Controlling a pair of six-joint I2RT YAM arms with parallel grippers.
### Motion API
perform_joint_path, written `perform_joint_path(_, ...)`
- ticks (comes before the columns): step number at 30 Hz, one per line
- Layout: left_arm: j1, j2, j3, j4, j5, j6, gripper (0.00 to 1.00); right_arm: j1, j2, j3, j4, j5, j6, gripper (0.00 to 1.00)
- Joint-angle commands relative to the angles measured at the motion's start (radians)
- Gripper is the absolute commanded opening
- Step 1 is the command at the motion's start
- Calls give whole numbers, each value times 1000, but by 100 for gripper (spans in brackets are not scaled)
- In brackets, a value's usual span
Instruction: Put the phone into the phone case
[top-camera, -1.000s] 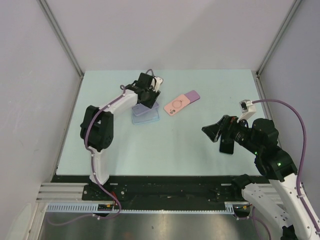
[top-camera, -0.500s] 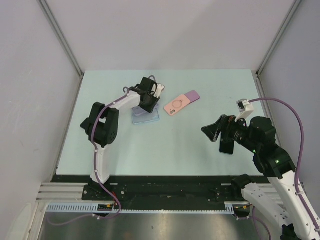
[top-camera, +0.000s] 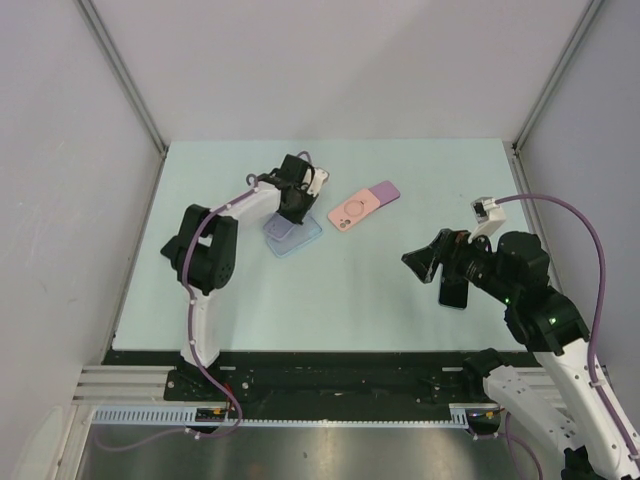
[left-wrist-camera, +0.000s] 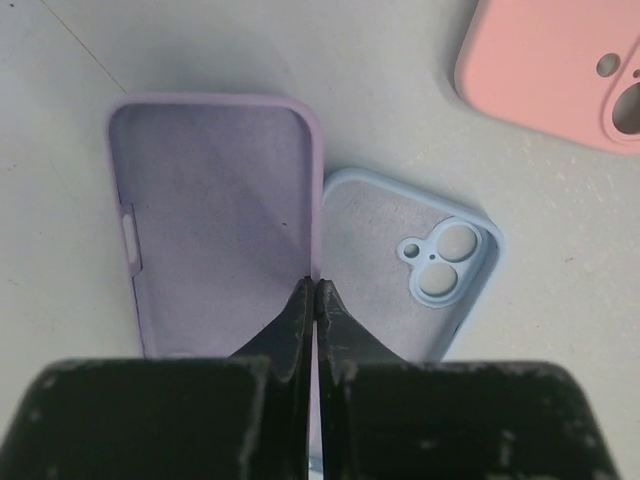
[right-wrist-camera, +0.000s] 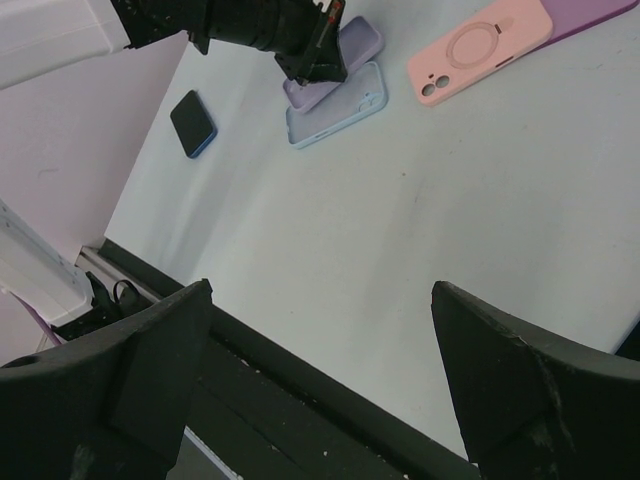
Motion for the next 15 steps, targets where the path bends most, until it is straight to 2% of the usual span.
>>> perform_joint_path(1, 2, -126, 40, 10, 6, -27, 0, 1, 10, 0, 5, 19, -3, 95)
perform_joint_path(7, -19, -233, 28, -59, -10, -172, 0, -1, 14, 0, -41, 77, 2, 94)
perform_joint_path(11, -82, -340, -57, -96, -18, -294, 0, -1, 14, -1, -78, 154, 17, 94)
perform_joint_path(14, -160, -454, -183, -39, 41, -276, 0, -1, 15, -12, -96, 171, 22, 94)
perform_joint_path(15, -214, -485, -214, -22, 52, -225, 0, -1, 10, -23, -98, 175, 22, 94)
